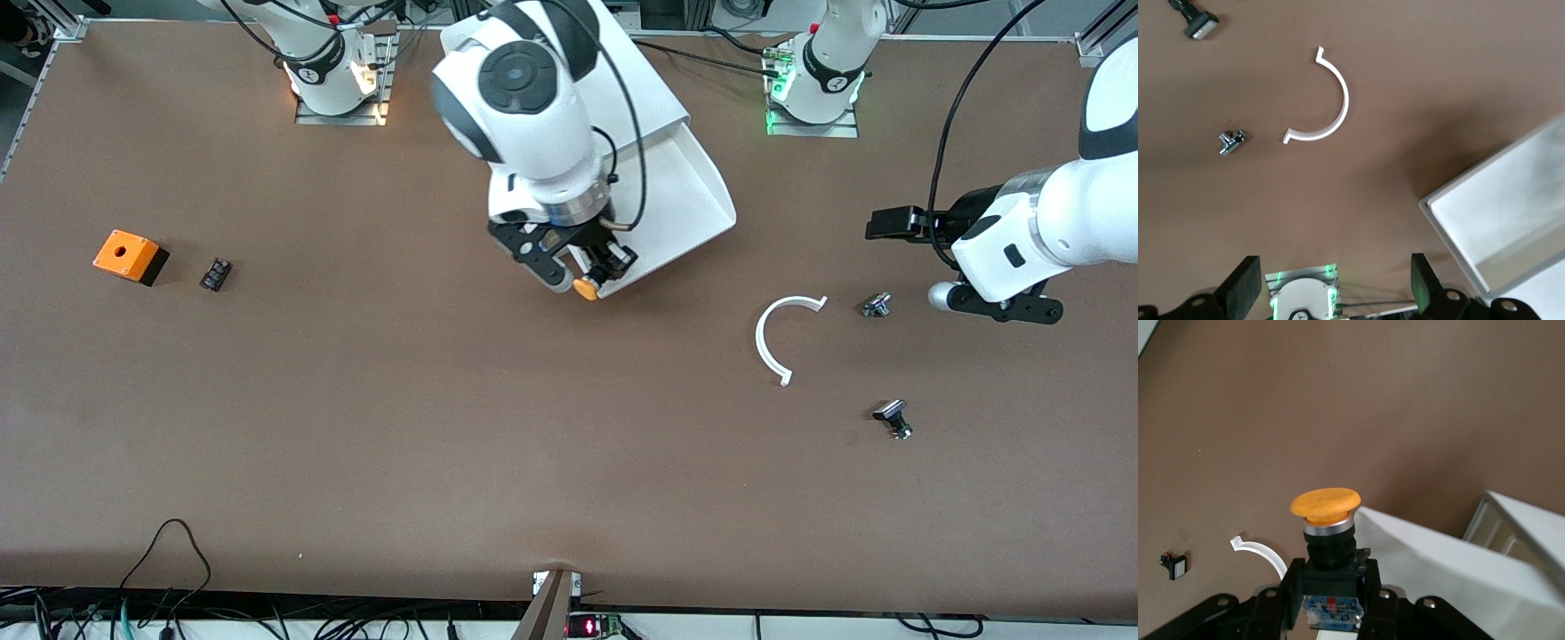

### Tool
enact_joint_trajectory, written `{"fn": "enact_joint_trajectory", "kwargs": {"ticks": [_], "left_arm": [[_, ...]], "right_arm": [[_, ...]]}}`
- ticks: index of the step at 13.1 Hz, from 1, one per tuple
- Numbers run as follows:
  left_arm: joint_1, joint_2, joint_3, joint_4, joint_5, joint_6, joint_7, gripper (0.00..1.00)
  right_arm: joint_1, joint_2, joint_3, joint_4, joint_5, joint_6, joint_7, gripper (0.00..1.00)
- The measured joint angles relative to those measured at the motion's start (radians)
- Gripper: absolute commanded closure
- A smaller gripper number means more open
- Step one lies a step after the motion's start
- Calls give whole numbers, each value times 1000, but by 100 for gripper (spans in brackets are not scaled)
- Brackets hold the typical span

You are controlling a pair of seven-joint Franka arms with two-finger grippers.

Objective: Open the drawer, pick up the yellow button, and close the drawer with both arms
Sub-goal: 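Lift the yellow button out with the right gripper while the left gripper returns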

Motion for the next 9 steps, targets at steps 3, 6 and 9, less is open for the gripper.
{"fn": "enact_joint_trajectory", "kwargs": {"ticks": [3, 6, 9], "left_arm": [[-31, -55, -14, -63, 10, 111, -159, 2], [-41, -92, -21, -195, 10, 279, -239, 2], [-42, -87, -52, -391, 10, 547, -300, 2]], "right_arm": [[-75, -44, -2, 0, 5, -116, -256, 100], [-138, -81, -48, -6, 3, -261, -588, 100], [-154, -95, -177, -62, 3, -283, -895, 100]]}}
